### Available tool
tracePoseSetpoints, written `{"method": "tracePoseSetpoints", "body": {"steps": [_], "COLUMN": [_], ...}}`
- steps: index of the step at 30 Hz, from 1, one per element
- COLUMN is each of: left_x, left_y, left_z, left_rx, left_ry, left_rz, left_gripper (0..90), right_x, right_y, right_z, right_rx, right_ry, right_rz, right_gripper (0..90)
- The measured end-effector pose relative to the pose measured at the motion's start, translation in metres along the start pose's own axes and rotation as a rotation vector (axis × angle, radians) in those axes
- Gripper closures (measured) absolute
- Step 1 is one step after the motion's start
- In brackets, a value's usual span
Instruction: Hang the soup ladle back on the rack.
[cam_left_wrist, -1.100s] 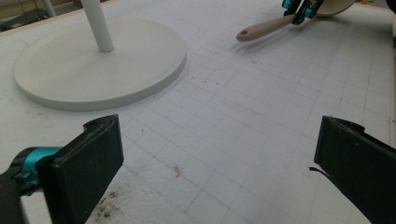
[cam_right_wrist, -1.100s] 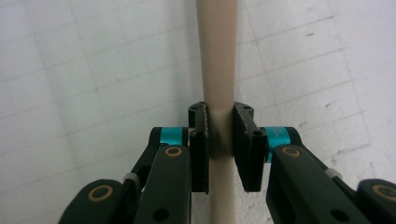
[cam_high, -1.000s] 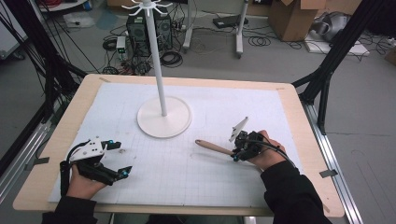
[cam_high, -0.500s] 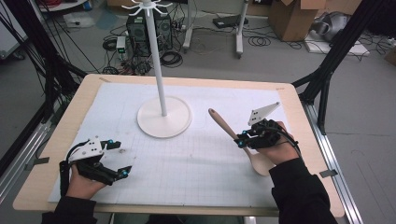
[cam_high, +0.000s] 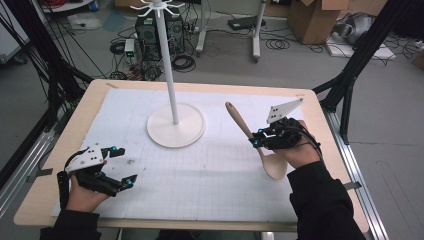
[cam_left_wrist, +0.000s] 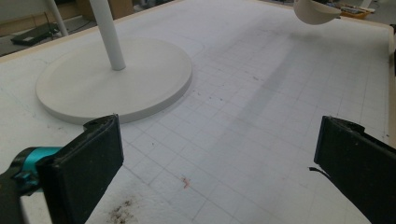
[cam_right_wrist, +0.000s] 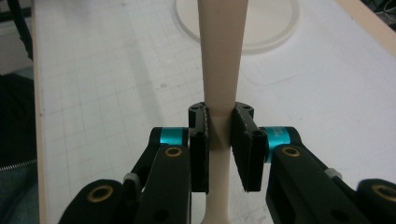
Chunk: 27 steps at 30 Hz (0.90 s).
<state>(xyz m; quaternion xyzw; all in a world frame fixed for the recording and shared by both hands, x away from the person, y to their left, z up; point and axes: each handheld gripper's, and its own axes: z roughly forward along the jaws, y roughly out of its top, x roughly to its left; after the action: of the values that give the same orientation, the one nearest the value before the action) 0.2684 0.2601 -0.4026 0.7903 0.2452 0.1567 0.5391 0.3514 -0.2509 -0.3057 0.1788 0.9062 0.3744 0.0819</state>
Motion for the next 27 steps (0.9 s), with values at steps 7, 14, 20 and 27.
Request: {"method": "tracePoseSetpoints", "body": {"steps": [7,14,20,27], "left_x": [-0.003,-0.003,-0.005,-0.005], "left_y": [0.005,0.006,0.007,0.006], "left_z": [0.001,0.000,0.001,0.003], "left_rx": [-0.002,-0.007,-0.008,-0.007], "left_ry": [-0.013,-0.012,-0.019,-0.021], "left_rz": [0.009,0.005,0.004,0.003], "left_gripper": [1.7,1.7,1.7,1.7], "right_x": [-0.003,-0.007,-0.013,-0.022], "right_y": [0.024,0.047,0.064,0.083], "right_z": [-0.007,-0.008,-0.010,-0.008], "right_rx": [-0.021,-0.031,-0.046,-0.047], "right_ry": [-0.011,0.000,0.022,0.045], "right_rz": [-0.028,-0.047,-0.053,-0.062], "right_gripper": [77.6,77.6,77.6,77.6]}}
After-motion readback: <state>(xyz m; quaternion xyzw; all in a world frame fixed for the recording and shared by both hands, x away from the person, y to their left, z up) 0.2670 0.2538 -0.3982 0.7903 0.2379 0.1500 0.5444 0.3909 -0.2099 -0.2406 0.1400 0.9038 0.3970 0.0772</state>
